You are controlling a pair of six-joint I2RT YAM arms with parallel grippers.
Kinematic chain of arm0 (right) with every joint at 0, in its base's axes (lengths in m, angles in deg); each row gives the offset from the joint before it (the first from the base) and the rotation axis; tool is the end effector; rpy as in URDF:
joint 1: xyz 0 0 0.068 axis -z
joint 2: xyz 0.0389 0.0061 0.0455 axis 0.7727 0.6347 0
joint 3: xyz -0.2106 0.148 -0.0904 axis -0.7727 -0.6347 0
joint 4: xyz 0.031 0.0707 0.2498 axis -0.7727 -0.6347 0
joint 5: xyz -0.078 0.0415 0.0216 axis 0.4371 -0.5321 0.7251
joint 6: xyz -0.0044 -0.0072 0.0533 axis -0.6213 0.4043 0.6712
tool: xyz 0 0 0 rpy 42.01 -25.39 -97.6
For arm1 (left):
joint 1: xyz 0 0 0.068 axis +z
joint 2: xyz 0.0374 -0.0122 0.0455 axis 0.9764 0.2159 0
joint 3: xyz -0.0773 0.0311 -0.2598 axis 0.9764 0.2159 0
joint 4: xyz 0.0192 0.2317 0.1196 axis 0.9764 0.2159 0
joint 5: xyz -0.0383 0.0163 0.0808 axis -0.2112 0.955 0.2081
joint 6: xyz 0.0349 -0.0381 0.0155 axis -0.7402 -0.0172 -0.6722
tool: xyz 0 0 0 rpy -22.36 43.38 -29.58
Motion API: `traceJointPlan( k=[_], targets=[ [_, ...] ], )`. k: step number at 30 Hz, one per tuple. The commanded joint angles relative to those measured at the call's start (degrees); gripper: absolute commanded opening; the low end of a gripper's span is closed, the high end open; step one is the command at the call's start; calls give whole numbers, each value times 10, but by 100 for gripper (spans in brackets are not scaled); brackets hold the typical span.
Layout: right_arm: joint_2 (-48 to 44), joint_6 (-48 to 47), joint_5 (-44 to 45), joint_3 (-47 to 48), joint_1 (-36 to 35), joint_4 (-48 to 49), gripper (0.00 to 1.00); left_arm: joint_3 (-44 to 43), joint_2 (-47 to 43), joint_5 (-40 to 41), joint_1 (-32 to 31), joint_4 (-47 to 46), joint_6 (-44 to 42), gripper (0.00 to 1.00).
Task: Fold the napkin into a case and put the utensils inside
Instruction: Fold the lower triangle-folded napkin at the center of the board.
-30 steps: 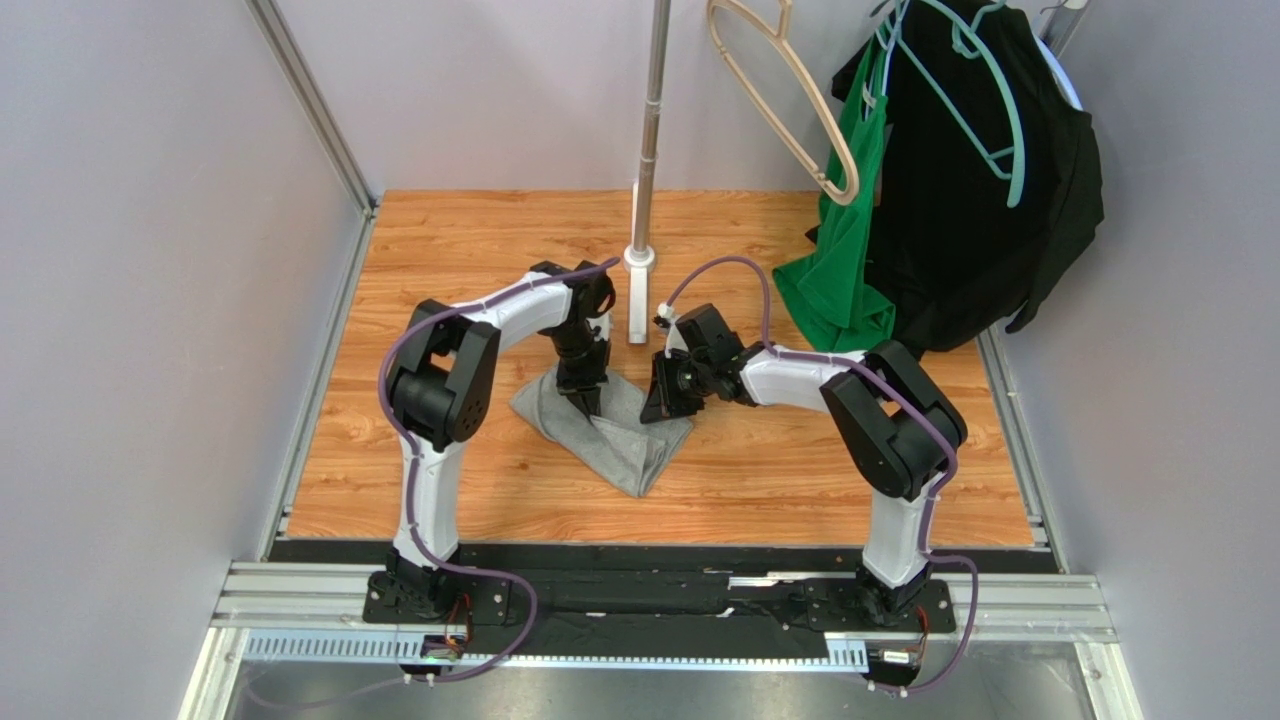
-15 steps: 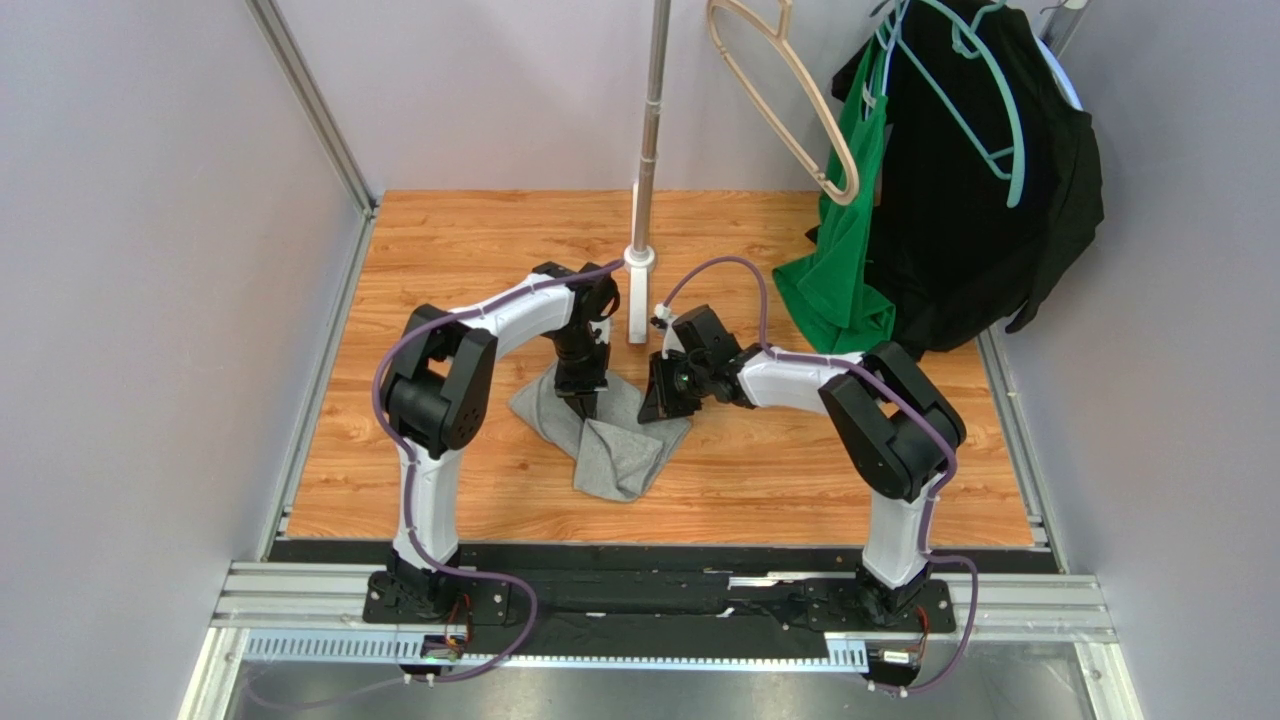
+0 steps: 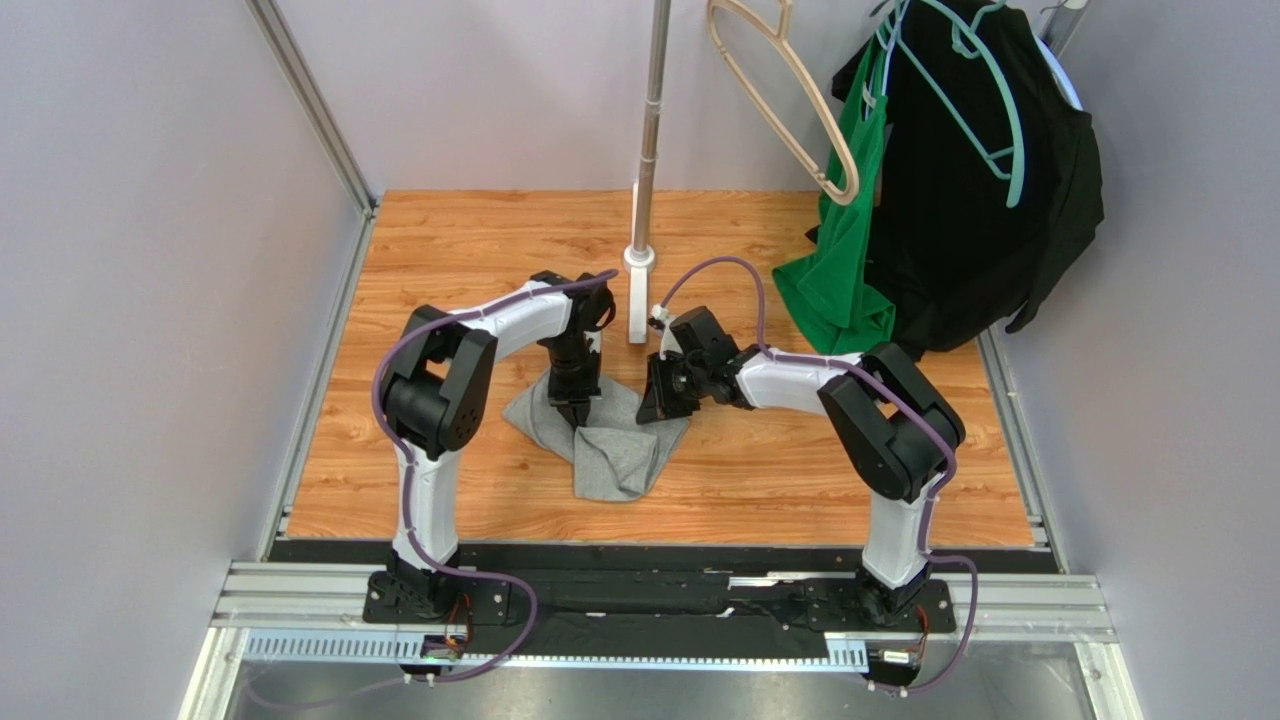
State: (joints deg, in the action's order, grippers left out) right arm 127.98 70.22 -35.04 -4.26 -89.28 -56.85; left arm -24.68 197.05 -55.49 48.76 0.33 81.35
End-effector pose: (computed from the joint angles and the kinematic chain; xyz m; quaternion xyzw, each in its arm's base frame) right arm 0.2842 0.2447 0.1375 -0.1514 0.9193 0.3241 0.1642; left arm 0.3200 -0.1820 0.1502 0.0104 -0.9961 0.0477 0.0736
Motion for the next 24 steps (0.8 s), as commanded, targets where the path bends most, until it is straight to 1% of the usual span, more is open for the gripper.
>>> traceJointPlan(
  k=[1, 3, 5, 6, 9, 10, 11, 12, 16, 19, 20, 22, 23, 24],
  targets=[
    [13, -18, 24, -3, -8, -8, 1, -12, -10, 27, -1, -2, 12, 0],
    [8, -20, 22, -2, -8, -11, 1, -12, -12, 29, -1, -14, 18, 0],
    [2, -21, 19, 2, -8, -16, 1, -15, -16, 39, -1, -20, 29, 6],
    [1, -21, 20, 3, -7, -17, 1, -15, -20, 49, -1, -24, 34, 15],
    [1, -24, 18, 4, -9, -19, 1, -11, -52, 66, 0, -38, 46, 29],
    [2, -24, 17, 4, -8, -20, 1, -10, -61, 64, 0, -39, 48, 32],
    [1, -23, 16, 3, -7, -20, 1, -9, -80, 65, 0, -42, 49, 50],
    [1, -24, 16, 1, -8, -18, 1, -9, -89, 64, 0, -43, 51, 64],
    [1, -24, 16, 3, -9, -18, 1, -5, -123, 71, 3, -31, 51, 65],
    [1, -22, 13, 4, -9, -18, 1, 9, -149, 52, 7, -28, 51, 65],
    [1, -24, 13, 5, -8, -18, 1, 21, -170, 52, 7, -18, 52, 65],
    [1, -26, 14, 7, -8, -24, 1, 48, -203, 51, 7, -17, 56, 63],
    [1, -27, 14, 8, -9, -25, 1, 85, -238, 50, 7, -20, 58, 58],
    [1, -28, 13, 8, -9, -26, 1, 109, -256, 31, 7, -25, 65, 54]
  ],
)
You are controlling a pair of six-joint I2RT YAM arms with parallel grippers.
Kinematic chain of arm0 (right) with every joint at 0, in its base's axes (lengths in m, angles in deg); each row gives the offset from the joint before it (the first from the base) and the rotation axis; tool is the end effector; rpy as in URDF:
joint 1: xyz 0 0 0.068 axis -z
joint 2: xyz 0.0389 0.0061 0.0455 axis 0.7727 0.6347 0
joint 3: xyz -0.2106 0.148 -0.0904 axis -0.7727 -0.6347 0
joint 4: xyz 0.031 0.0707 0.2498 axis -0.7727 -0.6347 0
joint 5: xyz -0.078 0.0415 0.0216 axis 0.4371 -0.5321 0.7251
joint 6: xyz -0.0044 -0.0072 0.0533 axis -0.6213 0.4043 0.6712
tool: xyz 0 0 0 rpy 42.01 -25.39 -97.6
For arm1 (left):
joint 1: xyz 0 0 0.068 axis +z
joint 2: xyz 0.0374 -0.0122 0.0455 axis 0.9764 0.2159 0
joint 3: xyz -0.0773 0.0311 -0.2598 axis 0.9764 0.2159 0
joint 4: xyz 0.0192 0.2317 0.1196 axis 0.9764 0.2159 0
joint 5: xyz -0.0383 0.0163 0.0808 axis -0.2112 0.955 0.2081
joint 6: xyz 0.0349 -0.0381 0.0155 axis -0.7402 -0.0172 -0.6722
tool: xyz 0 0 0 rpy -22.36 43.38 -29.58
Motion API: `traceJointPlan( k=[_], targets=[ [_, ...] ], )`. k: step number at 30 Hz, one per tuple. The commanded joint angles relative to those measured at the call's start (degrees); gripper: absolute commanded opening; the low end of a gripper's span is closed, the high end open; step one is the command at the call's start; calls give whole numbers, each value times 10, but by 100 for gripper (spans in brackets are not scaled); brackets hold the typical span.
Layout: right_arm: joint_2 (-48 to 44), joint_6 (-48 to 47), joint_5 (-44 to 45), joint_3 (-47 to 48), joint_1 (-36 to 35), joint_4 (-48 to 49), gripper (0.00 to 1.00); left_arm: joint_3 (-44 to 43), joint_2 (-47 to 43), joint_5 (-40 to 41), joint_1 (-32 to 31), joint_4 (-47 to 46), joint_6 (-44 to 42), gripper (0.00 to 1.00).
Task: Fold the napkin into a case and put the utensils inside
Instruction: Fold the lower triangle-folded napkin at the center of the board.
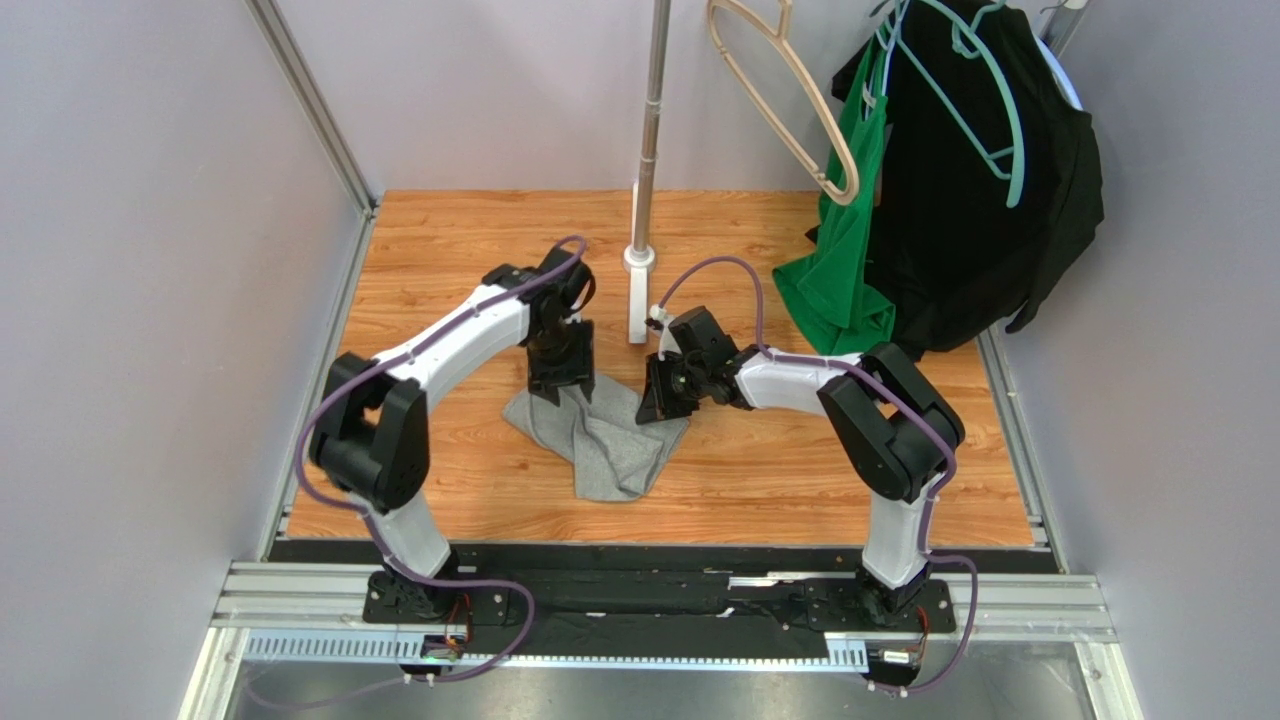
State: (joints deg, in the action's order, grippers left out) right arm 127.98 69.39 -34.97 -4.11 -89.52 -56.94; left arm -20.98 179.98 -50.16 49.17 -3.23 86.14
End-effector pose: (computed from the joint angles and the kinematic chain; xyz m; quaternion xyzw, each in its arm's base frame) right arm 0.2835 0.2461 0.1381 -0.1599 0.9178 0.3231 0.1666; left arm 0.2984 -0.1636 0.2342 -0.0489 0.9926 -0.0818 0.0747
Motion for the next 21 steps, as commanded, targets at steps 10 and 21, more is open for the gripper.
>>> traceJointPlan(
  k=[10, 21],
  targets=[
    [1, -23, 6, 2, -5, -24, 1, 366, -271, -184, -3, -224, 120, 65],
    [-1, -22, 6, -4, -6, -21, 0, 399, -188, -123, -22, -305, 146, 61]
  ],
)
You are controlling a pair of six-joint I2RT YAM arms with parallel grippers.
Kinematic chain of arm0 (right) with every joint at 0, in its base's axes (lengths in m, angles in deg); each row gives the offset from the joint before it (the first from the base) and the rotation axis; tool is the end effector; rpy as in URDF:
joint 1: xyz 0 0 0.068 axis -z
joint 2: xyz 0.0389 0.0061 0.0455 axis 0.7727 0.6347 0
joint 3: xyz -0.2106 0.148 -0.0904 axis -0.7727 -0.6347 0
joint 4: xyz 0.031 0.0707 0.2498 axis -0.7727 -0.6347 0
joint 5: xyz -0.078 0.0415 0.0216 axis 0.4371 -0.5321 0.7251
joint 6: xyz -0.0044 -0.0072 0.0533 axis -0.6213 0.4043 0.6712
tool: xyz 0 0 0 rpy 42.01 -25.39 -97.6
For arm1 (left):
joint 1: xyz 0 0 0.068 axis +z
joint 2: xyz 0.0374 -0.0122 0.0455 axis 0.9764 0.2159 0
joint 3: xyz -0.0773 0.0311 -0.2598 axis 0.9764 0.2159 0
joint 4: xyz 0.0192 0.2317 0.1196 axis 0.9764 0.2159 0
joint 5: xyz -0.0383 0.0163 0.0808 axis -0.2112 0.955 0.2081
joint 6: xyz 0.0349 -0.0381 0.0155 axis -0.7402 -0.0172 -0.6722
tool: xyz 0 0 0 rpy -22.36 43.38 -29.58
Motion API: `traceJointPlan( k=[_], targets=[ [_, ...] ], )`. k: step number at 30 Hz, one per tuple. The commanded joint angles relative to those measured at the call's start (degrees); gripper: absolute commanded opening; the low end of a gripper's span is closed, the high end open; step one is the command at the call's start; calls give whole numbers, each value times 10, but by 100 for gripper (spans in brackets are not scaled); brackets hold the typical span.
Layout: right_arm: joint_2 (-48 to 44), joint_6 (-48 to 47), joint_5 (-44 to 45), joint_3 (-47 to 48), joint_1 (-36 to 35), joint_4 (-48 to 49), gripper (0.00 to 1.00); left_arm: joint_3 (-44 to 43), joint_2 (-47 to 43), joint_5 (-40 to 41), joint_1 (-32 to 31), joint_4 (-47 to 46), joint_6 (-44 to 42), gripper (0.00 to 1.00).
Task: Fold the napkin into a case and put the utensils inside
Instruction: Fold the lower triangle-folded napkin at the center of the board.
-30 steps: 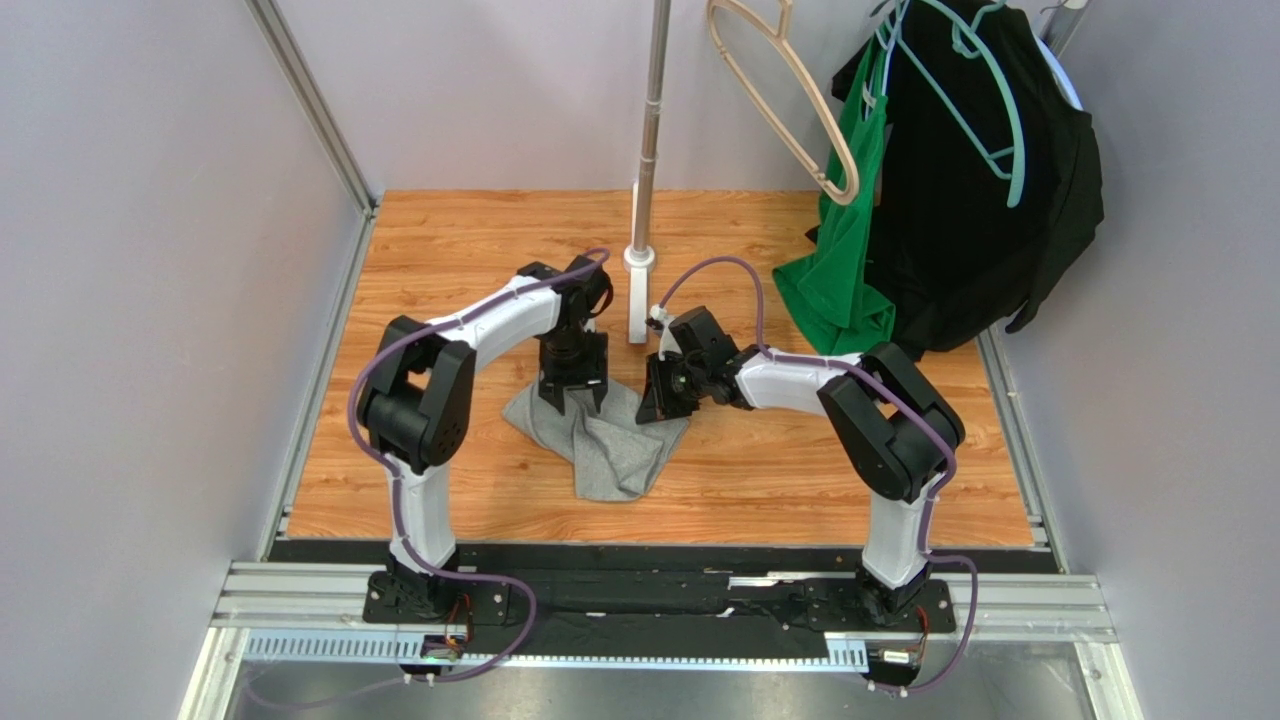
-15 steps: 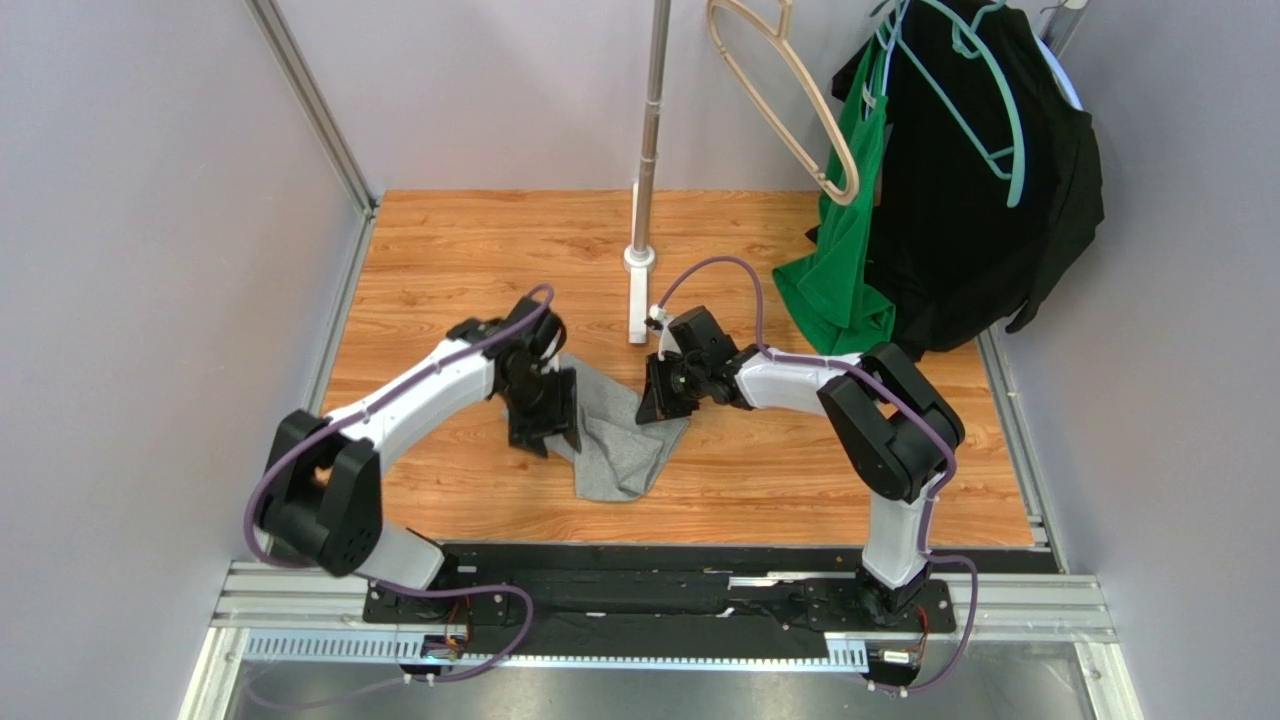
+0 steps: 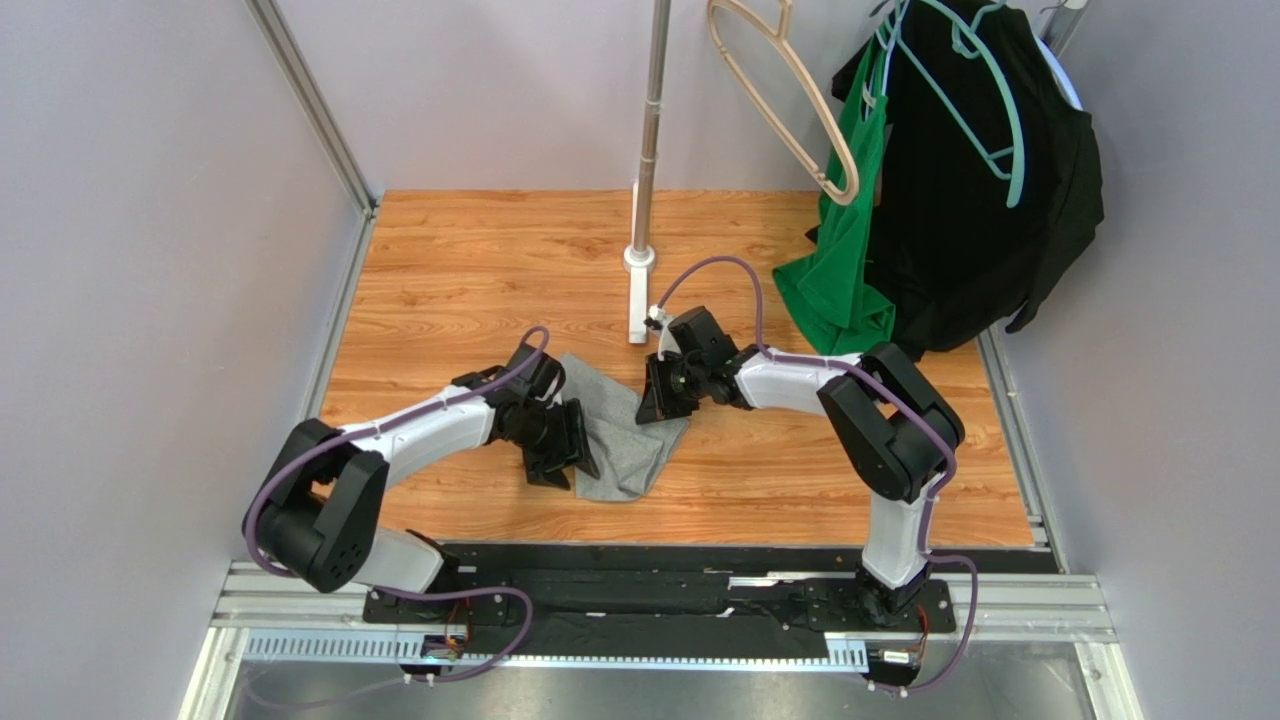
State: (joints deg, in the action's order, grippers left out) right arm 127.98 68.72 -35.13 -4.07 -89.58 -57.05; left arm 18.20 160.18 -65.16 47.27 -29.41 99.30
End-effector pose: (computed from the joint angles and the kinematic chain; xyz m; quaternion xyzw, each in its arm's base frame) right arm 0.2832 0.2465 0.1382 -0.1661 0.9166 0.3229 0.1671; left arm 0.1986 -0.1290 0.1587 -0.1199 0.9663 -0.2262 0.0269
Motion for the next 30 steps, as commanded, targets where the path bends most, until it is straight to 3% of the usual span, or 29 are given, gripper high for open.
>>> traceJointPlan(
  k=[1, 6, 9, 13, 14, 21, 30],
  targets=[
    [0, -16, 8, -4, -6, -21, 0, 7, 18, 29, -2, -43, 13, 61],
    [1, -15, 8, -3, -5, -19, 0, 12, 32, 19, -3, -68, 10, 62],
    [3, -15, 7, -3, -6, -19, 0, 19, 32, 1, -3, -90, 16, 52],
    [1, -14, 6, -3, -6, -19, 0, 13, 17, -5, -4, -95, 18, 9],
    [1, -14, 6, -3, -6, -19, 0, 10, 16, -9, -4, -93, 17, 6],
    [-4, -11, 6, 4, -6, -25, 0, -61, -7, -25, -21, -50, 20, 1],
    [-8, 3, 1, 1, -5, -21, 0, -169, 117, -57, -36, -6, 15, 1]
  ],
)
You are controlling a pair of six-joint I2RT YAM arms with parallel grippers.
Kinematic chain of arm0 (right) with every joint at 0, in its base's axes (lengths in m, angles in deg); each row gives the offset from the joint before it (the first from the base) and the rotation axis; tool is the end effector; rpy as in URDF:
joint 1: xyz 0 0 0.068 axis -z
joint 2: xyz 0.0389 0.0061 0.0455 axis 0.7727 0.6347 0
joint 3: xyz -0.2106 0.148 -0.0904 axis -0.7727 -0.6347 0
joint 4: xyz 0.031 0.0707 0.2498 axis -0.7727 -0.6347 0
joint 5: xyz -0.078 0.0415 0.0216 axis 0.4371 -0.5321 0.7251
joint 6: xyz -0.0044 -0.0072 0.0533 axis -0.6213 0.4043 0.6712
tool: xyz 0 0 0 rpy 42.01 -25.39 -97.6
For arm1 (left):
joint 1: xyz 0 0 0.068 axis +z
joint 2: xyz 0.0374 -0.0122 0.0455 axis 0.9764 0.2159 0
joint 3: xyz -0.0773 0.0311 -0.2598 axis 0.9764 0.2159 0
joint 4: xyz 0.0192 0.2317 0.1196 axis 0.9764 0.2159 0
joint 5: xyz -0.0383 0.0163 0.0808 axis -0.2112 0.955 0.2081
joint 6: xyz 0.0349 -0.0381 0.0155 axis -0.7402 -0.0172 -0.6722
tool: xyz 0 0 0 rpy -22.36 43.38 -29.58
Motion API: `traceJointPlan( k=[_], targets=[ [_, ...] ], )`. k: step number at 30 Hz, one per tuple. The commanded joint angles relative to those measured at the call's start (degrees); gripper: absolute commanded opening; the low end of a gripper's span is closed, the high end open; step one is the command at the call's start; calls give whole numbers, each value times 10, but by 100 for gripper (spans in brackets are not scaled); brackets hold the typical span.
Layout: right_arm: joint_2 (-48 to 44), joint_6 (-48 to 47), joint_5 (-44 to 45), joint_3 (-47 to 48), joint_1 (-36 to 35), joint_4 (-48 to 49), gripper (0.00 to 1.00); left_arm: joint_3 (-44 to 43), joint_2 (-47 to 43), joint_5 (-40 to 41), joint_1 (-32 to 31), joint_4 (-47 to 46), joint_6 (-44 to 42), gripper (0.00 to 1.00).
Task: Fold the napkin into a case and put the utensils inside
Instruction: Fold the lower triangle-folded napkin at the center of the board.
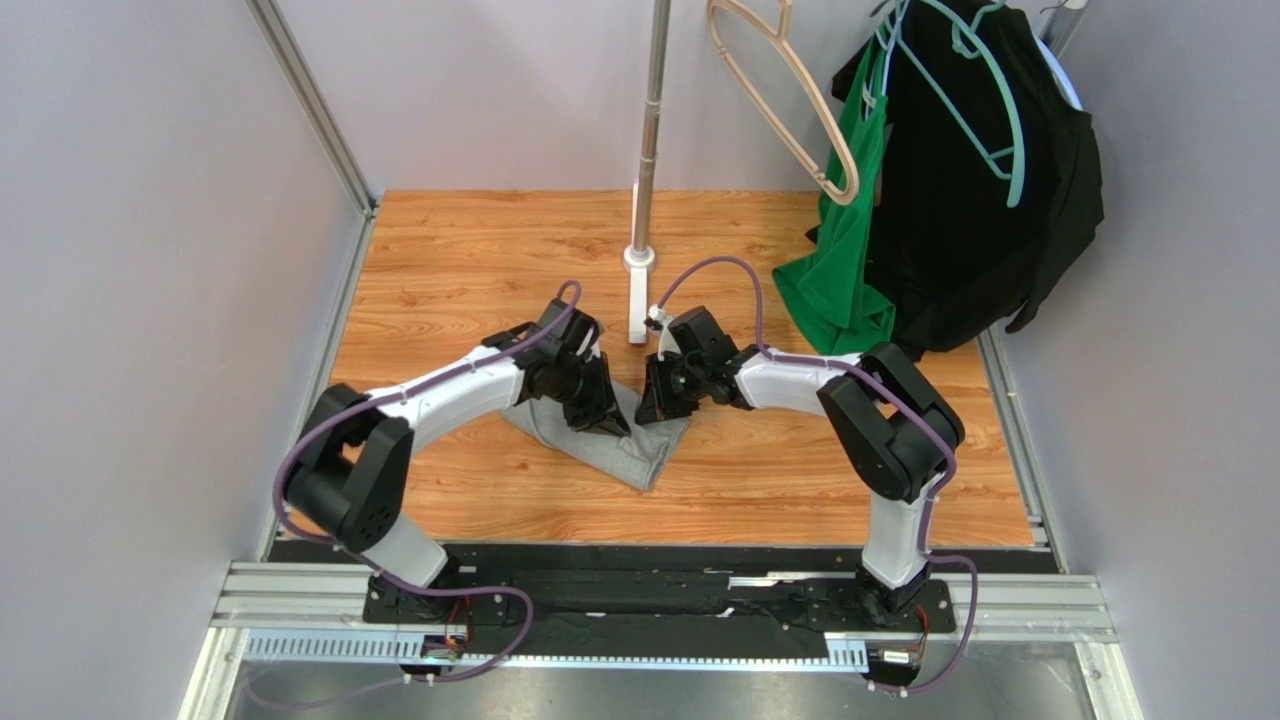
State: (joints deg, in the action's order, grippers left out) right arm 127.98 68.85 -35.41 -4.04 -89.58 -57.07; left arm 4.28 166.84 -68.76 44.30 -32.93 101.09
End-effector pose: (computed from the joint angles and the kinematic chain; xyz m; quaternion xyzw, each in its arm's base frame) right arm 0.2831 0.2466 0.1384 -0.1657 0.9163 0.3250 0.1654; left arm 0.2416 -0.1743 0.2005 -0.0839 0.9459 -0.3061 0.0670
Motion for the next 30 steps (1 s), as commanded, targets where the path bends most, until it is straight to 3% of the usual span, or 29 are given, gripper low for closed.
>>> traceJointPlan(
  k=[1, 9, 12, 14, 17, 20, 22, 24, 27, 30],
  targets=[
    [-12, 5, 8, -1, -4, -21, 0, -49, 71, -23, -6, 32, -3, 4],
    [-75, -11, 27, 4, 7, -76, 0, -91, 66, 20, -11, 83, -19, 41],
    [-98, -38, 56, 14, 7, -113, 1, -90, 25, 29, -11, 116, -29, 74],
    [-116, -47, 68, 19, 6, -128, 2, -106, -1, 44, -11, 142, -44, 80],
    [-135, -60, 47, 30, -4, -138, 6, -126, -26, 78, -6, 203, -70, 78],
    [-130, -61, 19, 49, -28, -144, 11, -82, -80, 88, 39, 227, -88, 64],
    [-120, -60, 17, 64, -43, -146, 14, -39, -121, 72, 110, 215, -95, 45],
    [-102, -61, 19, 95, -61, -156, 18, -21, -149, 49, 167, 205, -105, 36],
    [-72, -65, 12, 140, -81, -166, 23, -20, -145, 68, 195, 219, -130, 15],
    [-21, -55, -36, 166, -84, -167, 23, -17, -128, 72, 214, 213, -142, 12]
  ],
)
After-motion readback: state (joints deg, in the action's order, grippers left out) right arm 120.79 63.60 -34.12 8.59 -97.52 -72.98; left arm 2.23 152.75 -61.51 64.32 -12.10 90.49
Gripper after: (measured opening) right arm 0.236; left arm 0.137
